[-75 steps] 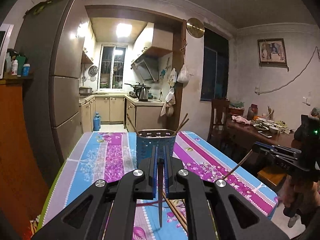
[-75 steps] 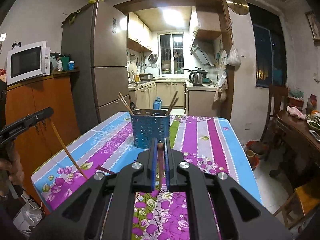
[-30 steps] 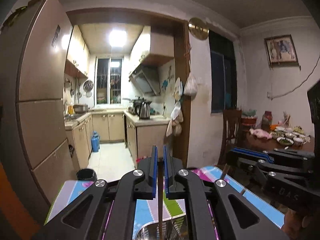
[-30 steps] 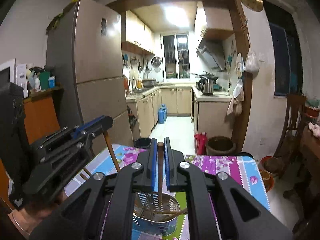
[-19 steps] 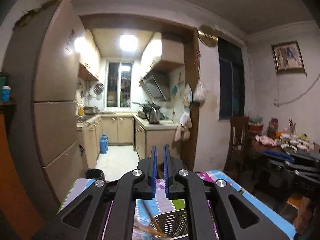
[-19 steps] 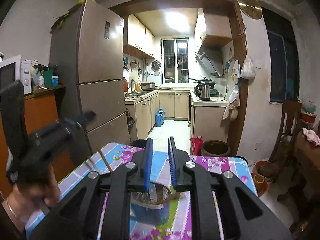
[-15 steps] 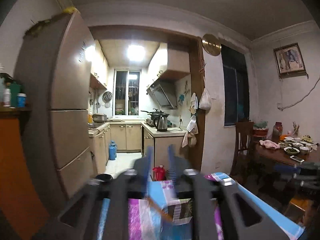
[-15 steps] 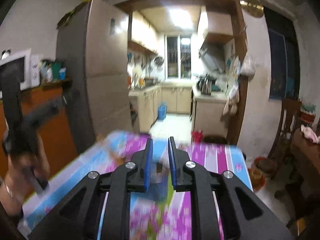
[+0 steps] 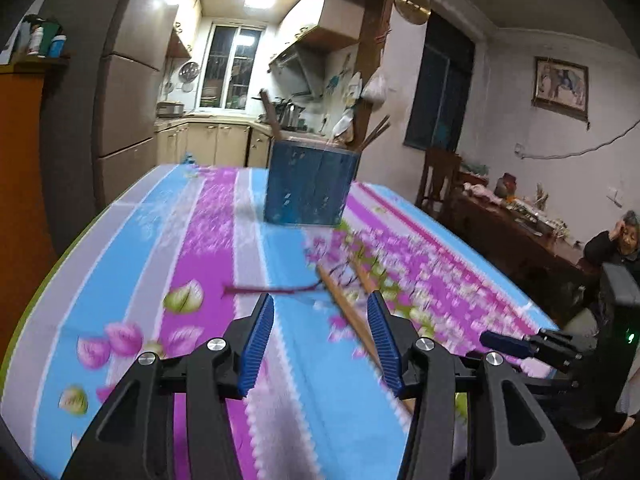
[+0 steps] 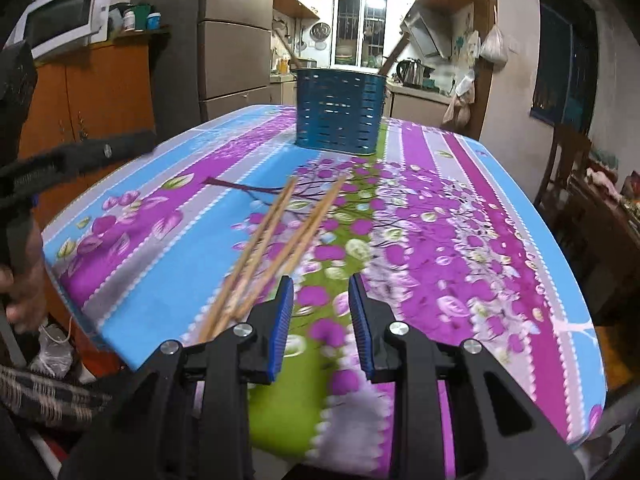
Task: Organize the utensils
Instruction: 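Move both grippers back over the remaining chopsticks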
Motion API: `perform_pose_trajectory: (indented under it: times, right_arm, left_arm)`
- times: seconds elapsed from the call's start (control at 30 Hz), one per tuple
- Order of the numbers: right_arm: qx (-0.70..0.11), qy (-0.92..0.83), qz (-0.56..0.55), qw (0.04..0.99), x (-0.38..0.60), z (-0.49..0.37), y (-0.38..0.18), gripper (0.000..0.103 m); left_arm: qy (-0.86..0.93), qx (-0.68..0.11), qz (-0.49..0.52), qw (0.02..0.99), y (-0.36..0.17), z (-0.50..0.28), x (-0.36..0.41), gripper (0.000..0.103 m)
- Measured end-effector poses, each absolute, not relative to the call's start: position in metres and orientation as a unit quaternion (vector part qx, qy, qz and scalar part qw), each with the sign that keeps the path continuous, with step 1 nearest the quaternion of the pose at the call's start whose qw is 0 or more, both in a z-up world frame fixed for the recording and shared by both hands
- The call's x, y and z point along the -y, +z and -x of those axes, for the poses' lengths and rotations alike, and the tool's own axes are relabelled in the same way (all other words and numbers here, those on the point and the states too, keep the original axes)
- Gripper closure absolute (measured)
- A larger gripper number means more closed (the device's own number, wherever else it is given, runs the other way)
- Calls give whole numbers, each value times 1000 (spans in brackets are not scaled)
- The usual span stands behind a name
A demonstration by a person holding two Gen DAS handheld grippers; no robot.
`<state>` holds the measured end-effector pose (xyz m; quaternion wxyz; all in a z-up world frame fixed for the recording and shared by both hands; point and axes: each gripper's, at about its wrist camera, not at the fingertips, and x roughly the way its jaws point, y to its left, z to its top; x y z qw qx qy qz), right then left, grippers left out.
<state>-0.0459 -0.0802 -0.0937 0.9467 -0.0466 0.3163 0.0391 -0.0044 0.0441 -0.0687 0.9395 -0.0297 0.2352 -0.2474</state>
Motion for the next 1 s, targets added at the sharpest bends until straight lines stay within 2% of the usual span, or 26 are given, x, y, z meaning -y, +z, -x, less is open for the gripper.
perform_pose_trajectory:
  times: [0.6, 0.8, 0.9, 1.0]
  right_arm:
    - [-370, 28, 15, 929, 69, 24, -119, 77]
    - [-370, 15, 7, 929, 74, 23, -119, 85]
    - [-368, 18, 14, 930, 75, 23, -119, 96]
    - [-363, 17, 21, 931, 76, 24, -119, 96]
  left_arm:
    - [-231, -236, 12, 944, -81, 4, -61, 52]
    - [-232, -233, 3, 945, -81, 5, -58, 52]
    - [-239, -233, -9, 943, -83, 8, -52, 52]
    - [-254, -238, -22, 937, -84, 11, -44, 52]
